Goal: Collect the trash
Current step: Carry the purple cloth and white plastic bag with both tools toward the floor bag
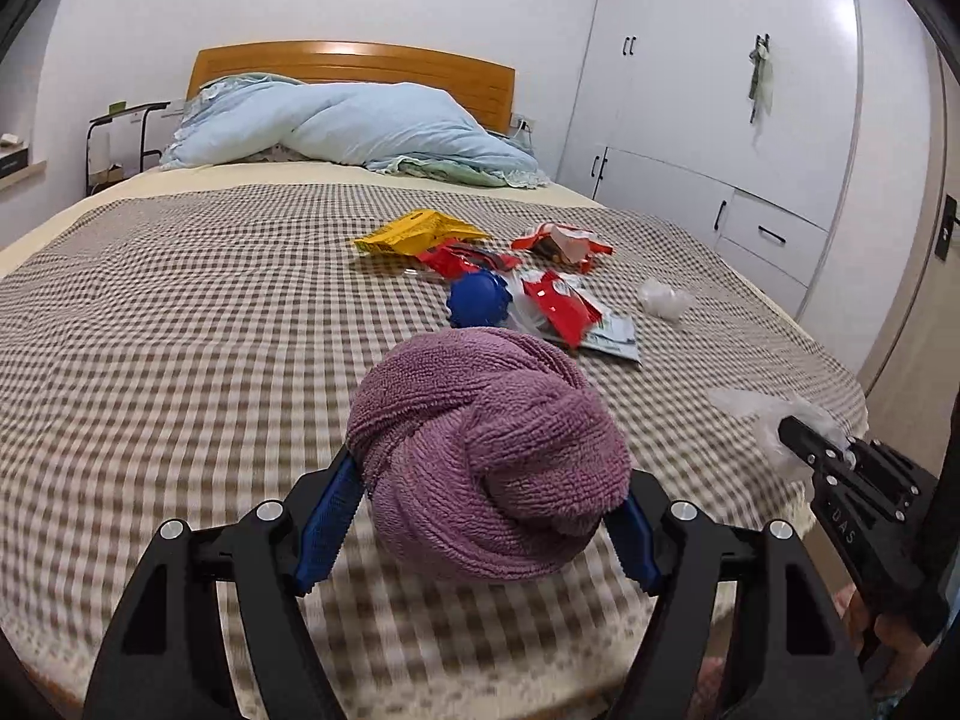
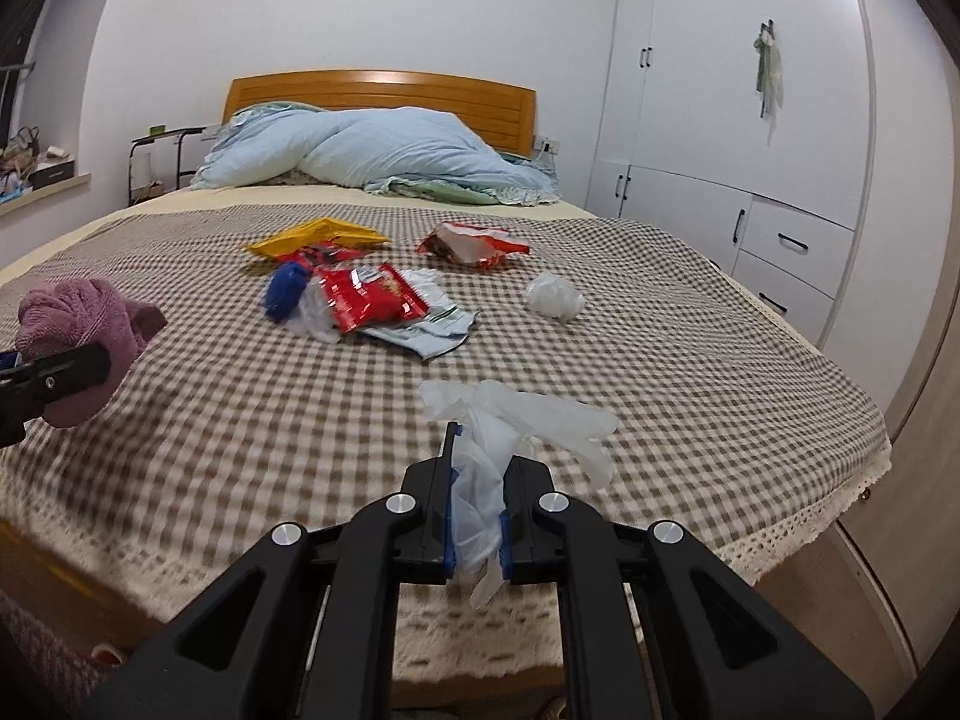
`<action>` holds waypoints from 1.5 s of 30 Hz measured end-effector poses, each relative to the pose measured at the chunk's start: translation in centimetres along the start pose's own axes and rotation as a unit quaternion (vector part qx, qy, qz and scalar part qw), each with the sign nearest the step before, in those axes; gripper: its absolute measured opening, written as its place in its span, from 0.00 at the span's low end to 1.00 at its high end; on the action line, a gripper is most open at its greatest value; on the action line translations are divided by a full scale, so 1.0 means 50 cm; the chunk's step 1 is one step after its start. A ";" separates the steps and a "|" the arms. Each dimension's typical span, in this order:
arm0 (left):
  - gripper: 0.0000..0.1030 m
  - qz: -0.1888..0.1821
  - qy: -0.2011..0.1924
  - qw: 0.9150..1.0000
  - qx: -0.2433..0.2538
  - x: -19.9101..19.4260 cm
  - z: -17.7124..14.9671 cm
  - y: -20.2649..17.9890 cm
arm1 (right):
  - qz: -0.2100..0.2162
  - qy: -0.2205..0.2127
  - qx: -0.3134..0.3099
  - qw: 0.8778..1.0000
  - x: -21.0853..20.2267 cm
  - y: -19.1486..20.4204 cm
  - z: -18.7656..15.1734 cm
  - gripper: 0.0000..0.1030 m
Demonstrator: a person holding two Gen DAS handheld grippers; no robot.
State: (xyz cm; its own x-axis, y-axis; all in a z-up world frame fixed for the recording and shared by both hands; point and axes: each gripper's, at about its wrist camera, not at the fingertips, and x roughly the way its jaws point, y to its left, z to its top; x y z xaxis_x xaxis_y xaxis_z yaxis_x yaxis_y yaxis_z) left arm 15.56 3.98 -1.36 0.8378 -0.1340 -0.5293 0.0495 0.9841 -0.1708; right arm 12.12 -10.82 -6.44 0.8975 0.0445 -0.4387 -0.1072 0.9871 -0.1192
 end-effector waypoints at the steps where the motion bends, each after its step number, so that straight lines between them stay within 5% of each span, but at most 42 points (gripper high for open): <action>1: 0.68 0.000 0.001 1.000 0.001 -0.005 -0.005 -0.002 | 0.002 0.001 -0.003 1.000 -0.004 0.003 -0.003 0.10; 29: 0.69 -0.017 0.061 0.998 0.003 -0.110 -0.138 -0.049 | 0.060 0.041 -0.032 0.997 -0.108 0.047 -0.084 0.10; 45: 0.69 -0.016 0.090 0.995 -0.028 -0.166 -0.192 -0.016 | 0.111 0.128 -0.041 0.985 -0.129 0.051 -0.159 0.09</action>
State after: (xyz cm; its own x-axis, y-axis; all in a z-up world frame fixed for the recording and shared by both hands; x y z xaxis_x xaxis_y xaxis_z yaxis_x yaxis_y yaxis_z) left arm 3.32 3.20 -4.82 0.7254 -0.1882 -0.6621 0.0399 0.9718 -0.2325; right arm 2.66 -9.80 -11.00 0.7116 0.2064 -0.6716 -0.3318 0.9413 -0.0623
